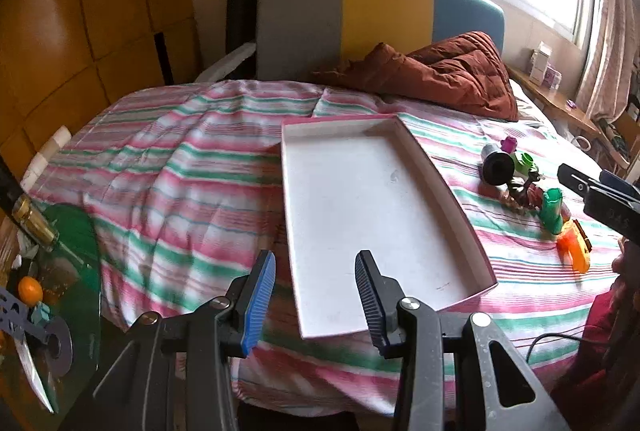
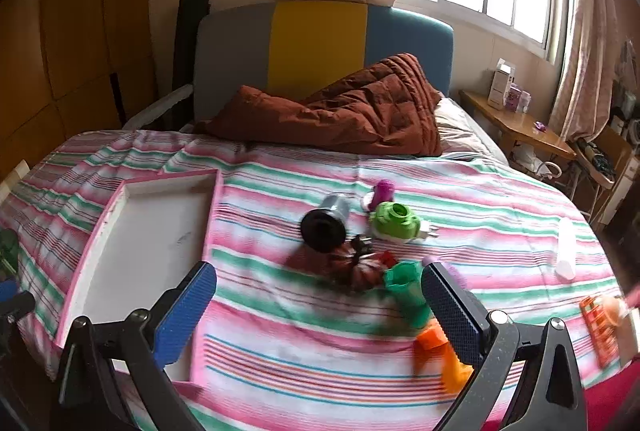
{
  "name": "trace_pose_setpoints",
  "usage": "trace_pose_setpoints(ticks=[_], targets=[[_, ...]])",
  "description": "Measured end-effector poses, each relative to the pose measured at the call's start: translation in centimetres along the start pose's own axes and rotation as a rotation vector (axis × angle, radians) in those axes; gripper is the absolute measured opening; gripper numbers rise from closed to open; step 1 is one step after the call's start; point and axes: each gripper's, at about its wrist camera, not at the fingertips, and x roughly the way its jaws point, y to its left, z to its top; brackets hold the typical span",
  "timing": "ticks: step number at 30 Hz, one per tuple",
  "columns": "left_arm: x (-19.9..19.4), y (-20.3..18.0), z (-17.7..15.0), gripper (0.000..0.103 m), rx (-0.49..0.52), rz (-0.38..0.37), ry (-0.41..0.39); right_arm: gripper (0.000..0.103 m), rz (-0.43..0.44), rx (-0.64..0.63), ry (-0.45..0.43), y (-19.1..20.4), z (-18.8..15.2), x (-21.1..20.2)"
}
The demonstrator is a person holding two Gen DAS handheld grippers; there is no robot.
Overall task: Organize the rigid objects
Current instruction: 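Move both tools toward the toy cluster beside the white tray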
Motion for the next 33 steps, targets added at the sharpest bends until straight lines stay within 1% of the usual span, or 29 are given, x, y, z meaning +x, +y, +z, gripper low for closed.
trace_pose_setpoints(ticks=[4, 6, 9, 12, 14, 17, 20, 22, 27, 29, 33], targets=[[0.2, -1.7, 0.4, 0.042, 0.076, 0.048, -0.021, 0.103, -0.032, 0.036, 0.007, -3.5, 0.4, 0.5], [0.4, -2.4, 0.7, 0.042, 0.099, 0.028, -0.020, 0.103, -0.059, 0.075, 0.013, -6.0, 0.6, 1.0], [0.8, -3.5, 0.8, 0.042, 0.118, -0.029, -0.003, 0.103, -0.097, 0.133, 0.034, -9.4, 0.5, 2.1], [1.4, -4.9, 1.1, 0.042, 0.153, -0.040, 0.008, 0.103, -0.157, 0.180, 0.051, -12.7, -0.1, 3.4], [1.5, -5.8, 1.4, 0.042, 0.172, -0.054, 0.011, 0.103, -0.172, 0.224, 0.061, -14.6, -0.8, 4.2], [1.7, -6.9, 1.9, 0.042, 0.198, -0.068, 0.007, 0.103, -0.151, 0.325, 0.090, -16.9, -1.4, 5.0], [2.1, -8.2, 2.4, 0.043, 0.226, -0.091, 0.010, 0.103, -0.098, 0.437, 0.085, -18.6, -1.7, 5.0], [2.4, -9.1, 2.6, 0.043, 0.247, -0.106, 0.017, 0.103, -0.085, 0.480, 0.096, -19.3, -2.0, 5.1], [3.6, -11.6, 3.1, 0.043, 0.294, -0.162, 0.041, 0.103, -0.076, 0.539, 0.096, -20.1, -2.3, 5.1], [4.0, -12.4, 3.2, 0.044, 0.303, -0.181, 0.054, 0.103, -0.063, 0.562, 0.102, -20.3, -2.4, 5.2], [5.2, -14.1, 3.9, 0.044, 0.308, -0.244, 0.086, 0.103, -0.032, 0.600, 0.109, -20.8, -2.6, 5.4]])
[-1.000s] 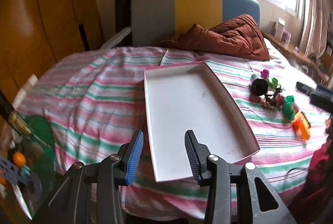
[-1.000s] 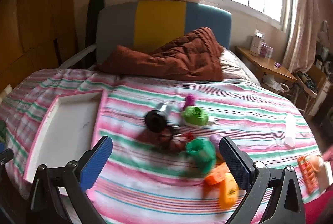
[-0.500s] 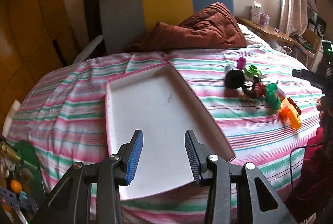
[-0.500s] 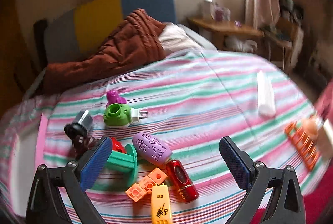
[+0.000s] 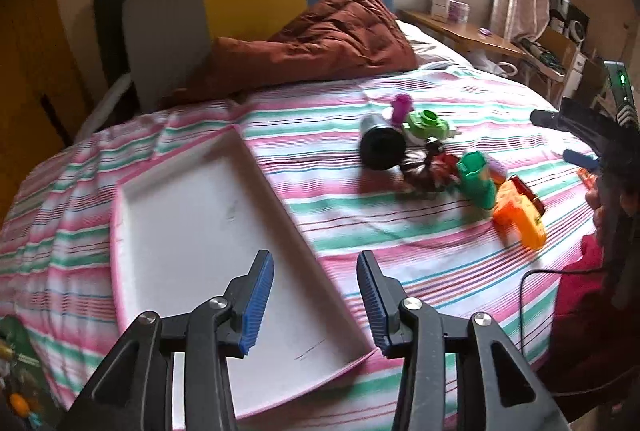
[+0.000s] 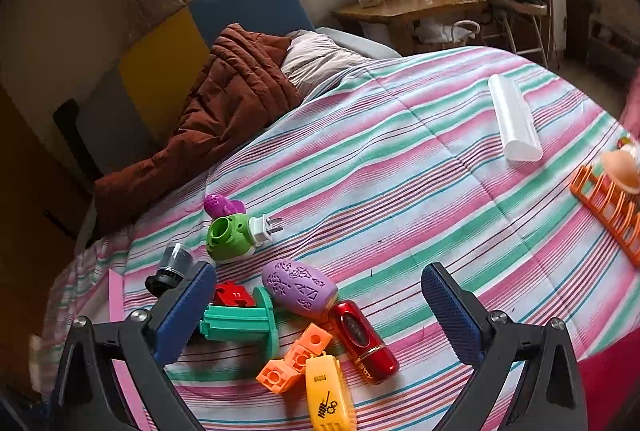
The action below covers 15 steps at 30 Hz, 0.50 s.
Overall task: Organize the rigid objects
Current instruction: 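Move both tools toward the toy cluster beside the white tray, then grasp the black cylinder cup with the left gripper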
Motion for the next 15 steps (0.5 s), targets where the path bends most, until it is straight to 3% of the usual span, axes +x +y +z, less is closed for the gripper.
trace_pose_setpoints(ticks=[8, 15], targets=[[4.7, -1.6, 4.0, 0.044, -0.076, -0.216, 0.103, 0.103, 0.027, 0.001, 0.001, 0.2, 0.0, 0.0], [9.2, -1.9, 7.8, 0.044, -0.160, -0.301, 0.149, 0.103, 0.053, 0.011, 0.020, 0.1, 0.1, 0.1]])
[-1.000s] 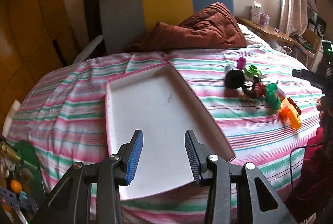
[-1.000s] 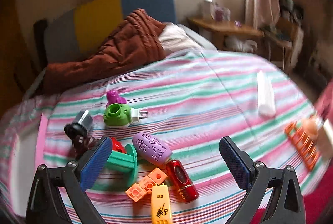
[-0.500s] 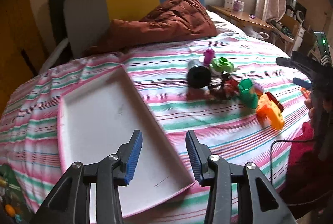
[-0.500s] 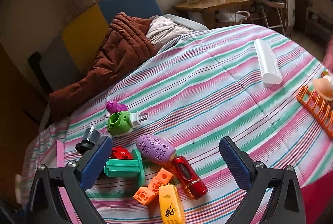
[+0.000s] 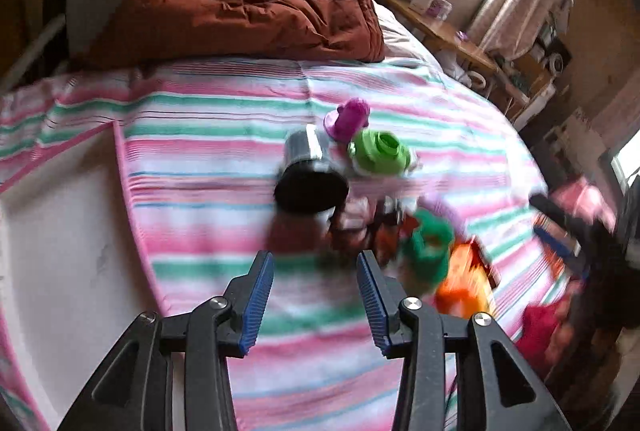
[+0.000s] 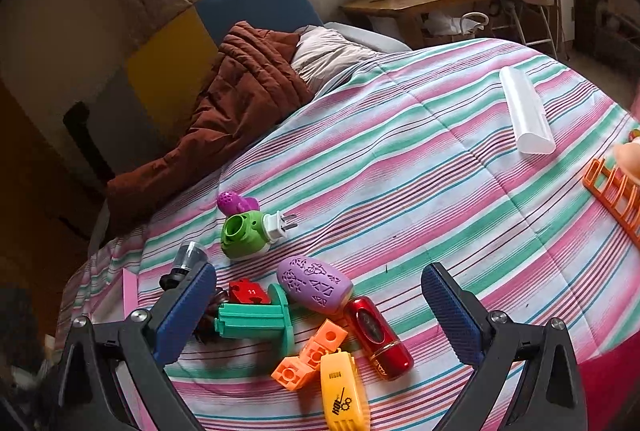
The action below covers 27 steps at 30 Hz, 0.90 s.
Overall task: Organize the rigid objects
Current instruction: 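Grasp the black cylinder cup with the left gripper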
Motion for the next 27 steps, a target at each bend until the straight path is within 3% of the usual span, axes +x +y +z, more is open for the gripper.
trace_pose_setpoints(ticks=[5, 9, 16, 22, 27], targets=[[1.9, 0.3, 3.9, 0.044, -0.016, -0.029, 0.002, 0.103, 0.012, -0.004, 0.013, 0.2, -0.1, 0.2], [4.5, 0.2, 6.2, 0.044, 0.008, -0.004, 0.037, 0.103, 0.021, -0.008, 0.024, 0.4, -0.2, 0.3], [10.3, 1.0, 7.6, 0.046, -0.029, -0.002, 0.207, 0.103, 0.022, -0.010, 0.048, 0.4, -0.3, 0.9], [9.2, 0.9, 6.3, 0.044, -0.011, -0.015, 0.167, 0.103, 0.000, -0.036, 0.054, 0.7, -0.4, 1.2], [5.9, 1.5, 3.6, 0.044, 0.000, 0.000, 0.099, 0.103, -0.007, -0.049, 0.063, 0.7, -0.4, 1.3]])
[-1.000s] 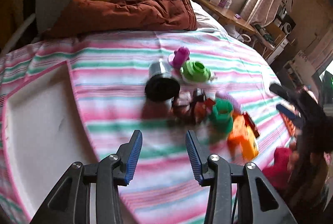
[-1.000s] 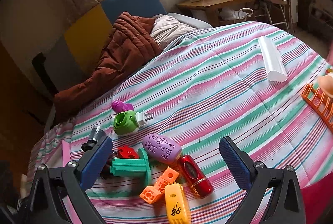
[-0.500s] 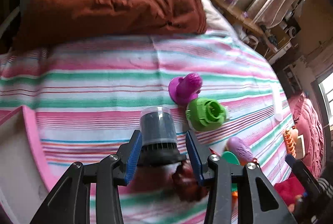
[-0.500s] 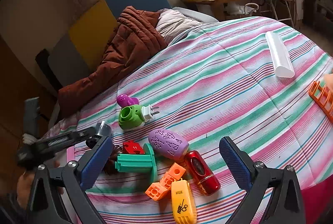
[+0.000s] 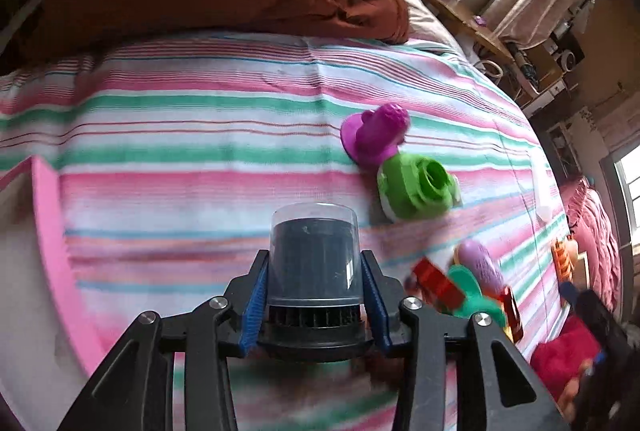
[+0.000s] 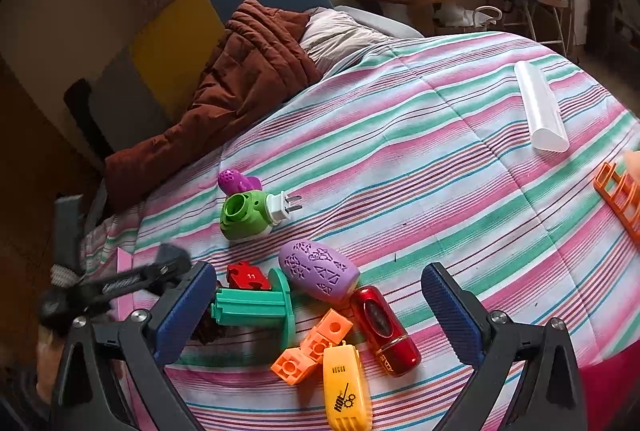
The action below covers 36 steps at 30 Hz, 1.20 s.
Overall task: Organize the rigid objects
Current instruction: 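Grasp the black cylinder cup with the left gripper, then place the black cup in the tray with the left gripper while the right gripper grasps the brown mold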
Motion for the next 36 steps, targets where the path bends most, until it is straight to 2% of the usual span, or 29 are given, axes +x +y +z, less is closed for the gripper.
trace_pose_setpoints(ticks=[4, 9, 11, 13, 18, 25, 28, 29, 30, 31, 33, 36], targets=[[-2.9, 0.0, -2.3, 0.044, 0.021, -0.006, -0.065, 0.103, -0.003, -0.024, 0.016, 0.4, -0.2, 0.3], [-5.7, 0.3, -5.1, 0.044, 0.008, -0.027, -0.109, 0.101, -0.004, -0.102, 0.027, 1.8, -0.7, 0.5], [-6.7, 0.5, -6.0, 0.044, 0.003, -0.024, -0.131, 0.090, -0.009, -0.155, 0.025, 2.7, -1.0, 0.6], [-7.8, 1.0, -6.9, 0.044, -0.003, -0.023, -0.151, 0.072, -0.005, -0.209, 0.031, 3.7, -1.4, 0.7], [-10.6, 2.4, -9.5, 0.044, -0.026, -0.012, -0.193, 0.059, 0.040, -0.355, 0.023, 6.6, -2.8, 0.4], [-13.1, 5.0, -13.0, 0.044, -0.093, 0.000, -0.211, 0.059, 0.079, -0.522, 0.056, 12.3, -4.6, 2.6], [-13.8, 6.2, -14.2, 0.044, -0.123, 0.015, -0.217, 0.059, 0.039, -0.575, 0.080, 14.0, -4.9, 4.7], [-14.1, 6.6, -14.6, 0.044, -0.130, 0.022, -0.222, 0.056, 0.024, -0.595, 0.096, 14.5, -5.2, 5.6], [-14.3, 7.0, -15.0, 0.044, -0.135, 0.030, -0.226, 0.038, 0.014, -0.621, 0.115, 15.0, -5.5, 6.4], [-14.7, 7.4, -15.4, 0.044, -0.144, 0.042, -0.233, 0.026, -0.006, -0.654, 0.129, 15.4, -6.0, 7.1], [-15.3, 8.5, -16.2, 0.044, -0.164, 0.060, -0.244, 0.025, -0.022, -0.693, 0.102, 15.7, -6.3, 7.0], [-16.1, 10.0, -17.3, 0.044, -0.199, 0.096, -0.260, 0.025, 0.019, -0.675, 0.113, 15.4, -6.4, 6.6]])
